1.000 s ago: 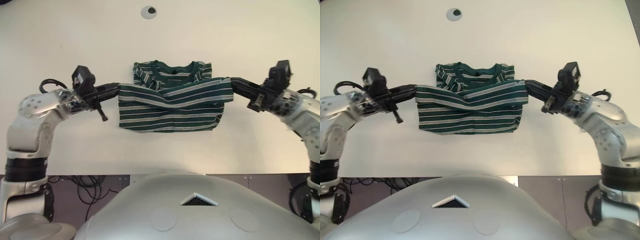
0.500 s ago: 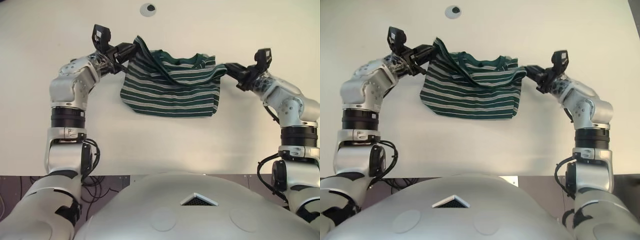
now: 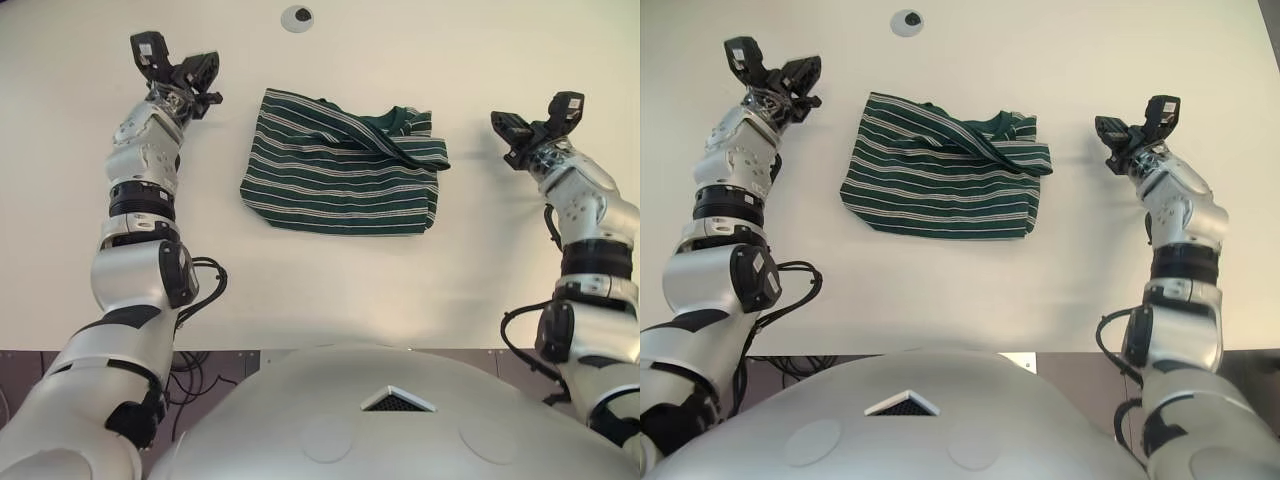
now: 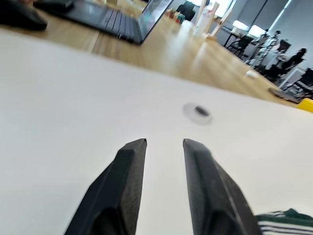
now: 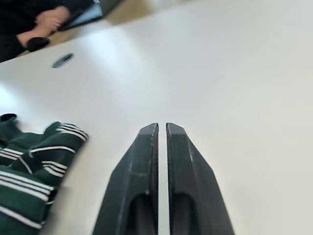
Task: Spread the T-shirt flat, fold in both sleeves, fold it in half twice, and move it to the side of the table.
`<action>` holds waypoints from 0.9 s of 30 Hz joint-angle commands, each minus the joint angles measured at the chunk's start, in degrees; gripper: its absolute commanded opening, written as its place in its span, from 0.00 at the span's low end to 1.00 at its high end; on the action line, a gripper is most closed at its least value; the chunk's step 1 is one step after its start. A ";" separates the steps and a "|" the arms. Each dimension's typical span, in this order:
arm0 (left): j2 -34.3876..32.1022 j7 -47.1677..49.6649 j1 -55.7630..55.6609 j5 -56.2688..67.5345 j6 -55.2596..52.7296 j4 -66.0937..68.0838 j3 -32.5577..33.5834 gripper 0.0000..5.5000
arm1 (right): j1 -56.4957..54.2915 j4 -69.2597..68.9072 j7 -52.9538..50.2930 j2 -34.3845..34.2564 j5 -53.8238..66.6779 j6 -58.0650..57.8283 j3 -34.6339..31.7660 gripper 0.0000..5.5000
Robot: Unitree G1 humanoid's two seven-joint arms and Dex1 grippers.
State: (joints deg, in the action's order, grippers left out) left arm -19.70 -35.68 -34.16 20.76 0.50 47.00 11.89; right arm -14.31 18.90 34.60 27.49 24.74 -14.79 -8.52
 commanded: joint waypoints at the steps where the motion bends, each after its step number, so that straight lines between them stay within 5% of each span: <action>1: -0.15 -11.66 13.26 -1.58 2.47 -22.89 -9.07 0.10 | 7.08 -16.01 5.25 -0.62 -8.28 11.14 10.01 0.00; 7: -6.51 -19.30 28.80 -6.23 -6.68 -46.82 -22.82 0.00 | 12.70 -21.13 11.23 1.10 -14.69 18.36 19.09 0.00; 15: -9.73 -17.01 33.34 -17.52 -11.44 -51.29 -33.26 0.00 | 13.95 -18.19 11.66 4.03 -26.90 20.68 25.17 0.00; 22: -13.78 -15.43 32.07 -23.32 -12.00 -47.13 -34.17 0.00 | 23.26 -29.84 19.36 11.83 -31.82 14.98 32.82 0.00; 27: -17.53 -16.98 31.70 -22.71 -7.95 -46.44 -32.77 0.00 | 28.54 -40.74 19.16 8.62 -27.06 4.13 37.83 0.00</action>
State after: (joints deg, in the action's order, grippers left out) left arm -34.21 -52.34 -3.57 1.04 -6.69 -2.40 -21.12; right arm 12.14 -20.80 53.36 36.43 -1.75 -6.60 27.24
